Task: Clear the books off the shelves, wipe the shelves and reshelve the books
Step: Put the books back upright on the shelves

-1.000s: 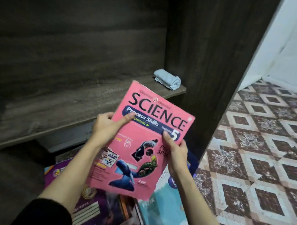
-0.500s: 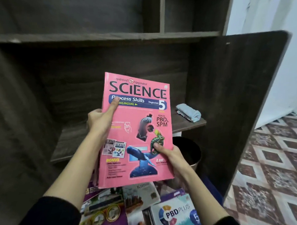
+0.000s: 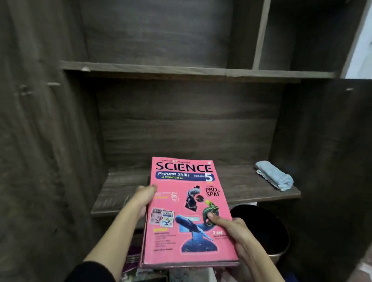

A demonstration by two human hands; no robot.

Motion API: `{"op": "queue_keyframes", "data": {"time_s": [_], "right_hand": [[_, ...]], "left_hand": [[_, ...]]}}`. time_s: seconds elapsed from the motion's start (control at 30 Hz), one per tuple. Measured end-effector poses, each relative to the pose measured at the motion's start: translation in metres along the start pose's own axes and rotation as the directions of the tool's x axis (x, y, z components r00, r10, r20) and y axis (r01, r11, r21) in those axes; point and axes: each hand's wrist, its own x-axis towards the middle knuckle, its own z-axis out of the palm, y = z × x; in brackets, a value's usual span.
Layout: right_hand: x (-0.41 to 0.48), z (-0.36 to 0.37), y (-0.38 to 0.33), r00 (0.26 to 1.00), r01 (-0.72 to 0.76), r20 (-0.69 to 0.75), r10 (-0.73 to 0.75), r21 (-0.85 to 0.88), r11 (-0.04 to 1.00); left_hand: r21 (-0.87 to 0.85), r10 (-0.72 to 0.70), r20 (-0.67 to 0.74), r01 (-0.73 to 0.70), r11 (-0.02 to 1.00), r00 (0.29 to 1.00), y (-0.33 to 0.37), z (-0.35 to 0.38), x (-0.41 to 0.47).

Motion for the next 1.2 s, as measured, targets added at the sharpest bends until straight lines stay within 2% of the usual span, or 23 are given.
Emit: {"op": "queue_keyframes", "data": {"time_s": [0.2,0.37,0.53,0.63,0.77,0.8,0.83,0.87,0.9,0.93,1.0,1.03,1.1,1.13,1.2], "right_hand": [[0.024,0.014,-0.017,0.998,-0.054,-0.033,0.053,-0.048,0.997],[0.047,0.017,-0.027,0.992,-0.108,-0.08,0.101,-0.094,0.99],[0.057,0.017,-0.034,0.981,-0.196,-0.044,0.191,-0.152,0.969],[0.058,0.019,-0.039,0.978,-0.206,-0.034,0.204,-0.203,0.957],[0.055,0.02,-0.041,0.989,-0.139,-0.09,0.117,-0.312,0.94],[0.052,0.022,-0.042,0.991,-0.086,-0.132,0.034,-0.407,0.909],[0.047,0.023,-0.043,0.982,-0.038,-0.173,-0.082,-0.596,0.802],[0.041,0.025,-0.042,0.954,-0.007,-0.195,-0.23,-0.776,0.63],[0.033,0.029,-0.039,0.915,0.057,-0.15,-0.374,-0.871,0.489],[0.02,0.033,-0.034,0.89,0.17,-0.057,-0.453,-0.879,0.445],[-0.003,0.045,-0.017,0.896,0.355,0.137,-0.422,-0.793,0.496],[-0.009,0.05,-0.006,0.892,0.401,0.224,-0.393,-0.792,0.46],[-0.016,0.054,0.01,0.873,0.421,0.332,-0.358,-0.883,0.207],[-0.017,0.054,0.011,0.86,0.419,0.348,-0.372,-0.899,0.128],[-0.019,0.049,0.012,0.828,0.462,0.407,-0.386,-0.885,0.06]], "left_hand": [[0.109,-0.046,0.032,0.042,0.993,0.998,-0.005,-0.007,0.027],[0.08,-0.052,0.046,0.049,0.996,0.998,-0.016,-0.005,0.031],[0.098,0.015,-0.081,-0.007,0.995,0.997,-0.032,0.0,0.028],[0.128,0.011,-0.159,0.01,0.992,0.987,-0.045,0.002,0.021],[-0.104,-0.068,-0.124,0.056,0.993,0.99,-0.072,0.009,0.005],[-0.139,-0.092,-0.09,0.079,0.987,0.992,-0.076,0.011,0.002],[-0.149,-0.104,-0.065,0.093,0.984,0.992,-0.077,0.014,-0.002],[-0.155,-0.104,-0.053,0.095,0.983,0.993,-0.08,0.013,-0.003],[-0.154,-0.108,-0.048,0.099,0.983,0.993,-0.078,0.013,-0.007],[-0.16,-0.112,-0.026,0.107,0.981,0.993,-0.075,0.013,-0.01],[-0.161,-0.126,0.02,0.128,0.979,0.992,-0.074,0.012,-0.01],[-0.141,-0.119,0.037,0.123,0.982,0.992,-0.072,0.012,-0.011],[-0.094,-0.093,0.063,0.099,0.991,0.994,-0.069,0.012,-0.011],[-0.078,-0.086,0.064,0.09,0.993,0.994,-0.067,0.012,-0.01],[-0.089,-0.077,0.088,0.085,0.992,0.993,-0.066,0.011,-0.009]]}}
